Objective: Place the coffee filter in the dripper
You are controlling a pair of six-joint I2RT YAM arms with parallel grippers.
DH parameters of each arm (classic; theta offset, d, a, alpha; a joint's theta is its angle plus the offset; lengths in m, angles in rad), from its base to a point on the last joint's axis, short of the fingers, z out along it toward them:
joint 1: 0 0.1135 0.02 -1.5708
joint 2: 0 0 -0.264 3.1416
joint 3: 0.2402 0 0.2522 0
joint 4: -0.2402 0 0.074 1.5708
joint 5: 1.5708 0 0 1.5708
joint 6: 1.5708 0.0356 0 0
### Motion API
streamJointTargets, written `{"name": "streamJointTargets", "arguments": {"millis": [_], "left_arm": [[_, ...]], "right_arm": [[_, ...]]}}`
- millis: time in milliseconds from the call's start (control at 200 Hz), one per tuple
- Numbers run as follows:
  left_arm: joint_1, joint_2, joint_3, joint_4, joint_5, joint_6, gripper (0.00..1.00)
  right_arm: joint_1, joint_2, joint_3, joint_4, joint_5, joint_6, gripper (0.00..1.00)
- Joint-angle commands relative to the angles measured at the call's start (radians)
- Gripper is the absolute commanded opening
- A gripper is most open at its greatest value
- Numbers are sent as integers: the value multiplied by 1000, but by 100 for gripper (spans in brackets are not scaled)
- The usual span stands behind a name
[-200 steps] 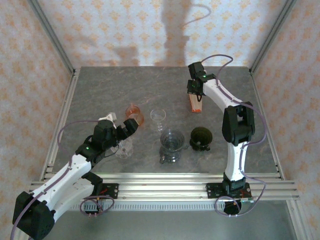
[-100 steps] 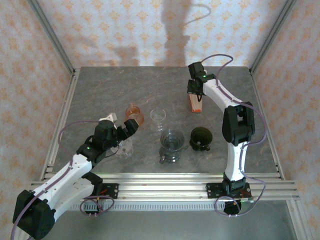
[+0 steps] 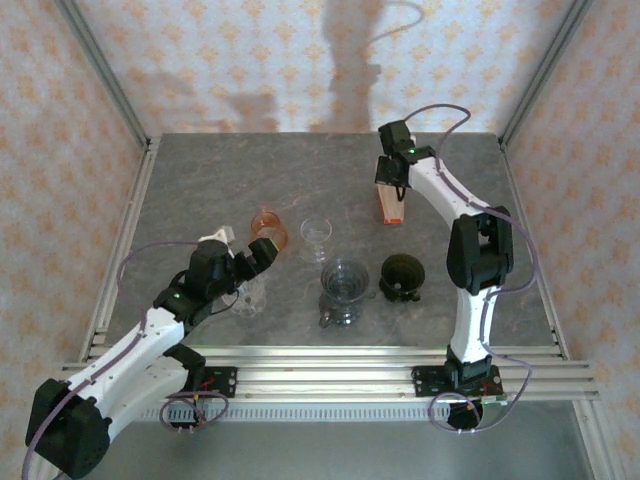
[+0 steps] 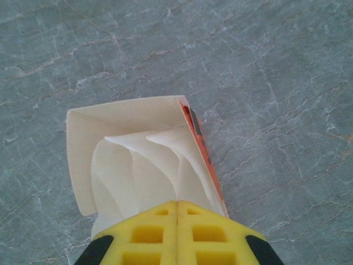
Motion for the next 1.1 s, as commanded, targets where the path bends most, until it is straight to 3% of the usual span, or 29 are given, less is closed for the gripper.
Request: {"name": "streamJointTargets", "arguments": {"millis": [0, 385, 711, 866, 1096], "left_arm": [[-3, 2, -7, 31, 13, -11, 100], [-3, 6, 2, 28, 11, -10, 100], [-3, 20, 6, 30, 15, -1, 100], [-3, 32, 6, 38, 23, 4, 100], [-3, 49, 11, 68, 49, -2, 100]], "right_arm": [[3, -77, -11, -18, 42, -17, 2], [4, -47, -9, -33, 14, -13, 3], [5, -20, -12, -24, 0, 4, 15], [6, -31, -10, -23, -10, 9, 25], [6, -71, -35, -8, -8, 21, 25]]}}
